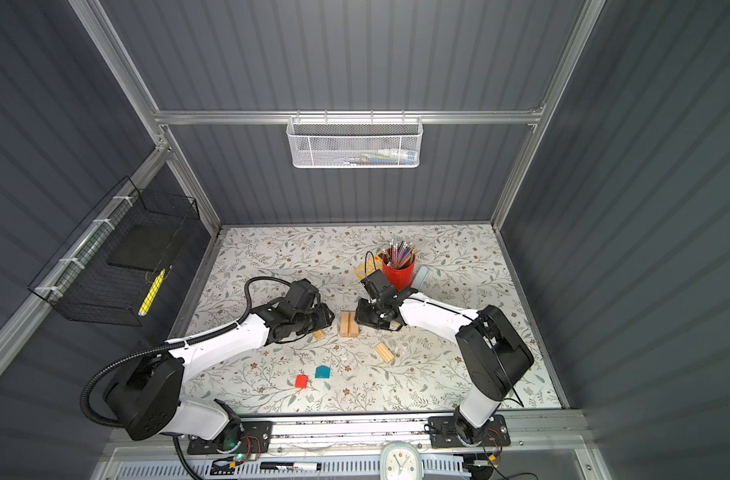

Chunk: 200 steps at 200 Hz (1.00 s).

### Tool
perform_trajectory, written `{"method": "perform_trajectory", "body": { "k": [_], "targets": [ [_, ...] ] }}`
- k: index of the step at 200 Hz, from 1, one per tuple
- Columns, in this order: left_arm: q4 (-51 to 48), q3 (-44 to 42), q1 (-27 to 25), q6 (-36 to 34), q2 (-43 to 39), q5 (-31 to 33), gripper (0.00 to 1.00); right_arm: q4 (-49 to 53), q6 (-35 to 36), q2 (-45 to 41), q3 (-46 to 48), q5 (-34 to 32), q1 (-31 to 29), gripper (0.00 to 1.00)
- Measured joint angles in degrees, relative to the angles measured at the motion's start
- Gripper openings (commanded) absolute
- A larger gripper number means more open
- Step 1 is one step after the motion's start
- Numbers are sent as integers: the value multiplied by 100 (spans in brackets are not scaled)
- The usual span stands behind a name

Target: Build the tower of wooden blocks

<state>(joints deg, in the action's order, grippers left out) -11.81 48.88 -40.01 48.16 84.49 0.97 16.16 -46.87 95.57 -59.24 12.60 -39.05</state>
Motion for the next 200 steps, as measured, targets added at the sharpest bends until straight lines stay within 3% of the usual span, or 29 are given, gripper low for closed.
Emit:
{"method": "perform_trajectory", "body": {
  "k": [87,200],
  "targets": [
    [111,201,0,205,796,-7,26,-334,-184,415,76,282,136,29],
    [422,264,0,317,1207,-295,19,-586,-254,566,160,476,140,24]
  ]
}}
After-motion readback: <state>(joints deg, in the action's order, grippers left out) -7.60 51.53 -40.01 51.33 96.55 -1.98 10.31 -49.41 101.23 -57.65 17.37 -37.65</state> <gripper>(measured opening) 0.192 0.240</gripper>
